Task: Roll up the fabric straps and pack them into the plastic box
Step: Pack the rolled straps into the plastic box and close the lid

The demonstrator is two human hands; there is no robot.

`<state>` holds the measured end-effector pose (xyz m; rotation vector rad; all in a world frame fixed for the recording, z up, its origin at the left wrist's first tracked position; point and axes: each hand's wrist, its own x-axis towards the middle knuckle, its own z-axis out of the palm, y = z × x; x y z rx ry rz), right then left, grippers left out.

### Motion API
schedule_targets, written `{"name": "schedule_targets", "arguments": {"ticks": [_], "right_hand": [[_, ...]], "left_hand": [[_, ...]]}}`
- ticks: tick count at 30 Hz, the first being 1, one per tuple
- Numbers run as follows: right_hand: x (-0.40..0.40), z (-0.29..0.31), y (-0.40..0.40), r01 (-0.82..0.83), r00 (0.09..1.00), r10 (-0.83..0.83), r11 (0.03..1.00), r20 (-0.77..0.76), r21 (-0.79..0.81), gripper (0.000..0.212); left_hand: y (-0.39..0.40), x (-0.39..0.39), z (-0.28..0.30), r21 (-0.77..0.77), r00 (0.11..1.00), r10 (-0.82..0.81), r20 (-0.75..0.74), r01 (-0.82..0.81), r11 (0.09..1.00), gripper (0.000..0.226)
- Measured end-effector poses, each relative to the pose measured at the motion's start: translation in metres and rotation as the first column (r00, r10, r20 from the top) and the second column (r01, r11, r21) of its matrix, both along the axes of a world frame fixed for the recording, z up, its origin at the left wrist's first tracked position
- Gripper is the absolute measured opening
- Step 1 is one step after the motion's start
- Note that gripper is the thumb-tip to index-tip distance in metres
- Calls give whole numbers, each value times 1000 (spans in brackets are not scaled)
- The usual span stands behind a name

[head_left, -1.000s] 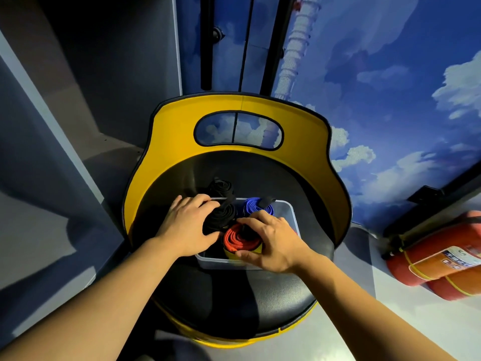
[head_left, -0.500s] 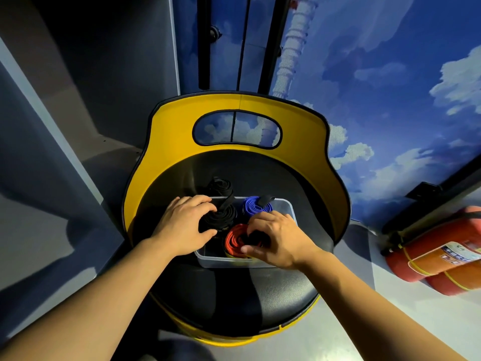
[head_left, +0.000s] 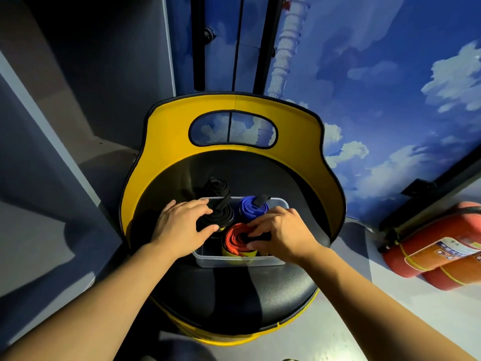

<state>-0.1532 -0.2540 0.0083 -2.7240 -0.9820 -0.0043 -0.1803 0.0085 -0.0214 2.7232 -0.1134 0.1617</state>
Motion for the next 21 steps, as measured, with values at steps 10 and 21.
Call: {"name": "schedule_targets", "arguments": {"ticks": [10, 21], "right_hand": [[-16, -12, 12, 26, 990, -40, 993, 132, 111, 26], [-19, -7, 19, 95, 991, -102, 992, 85, 80, 33]], "left_hand": [[5, 3, -3, -22, 988, 52, 143, -50, 999, 15], [2, 0, 2, 29, 989, 61, 132, -65, 997, 17]]}}
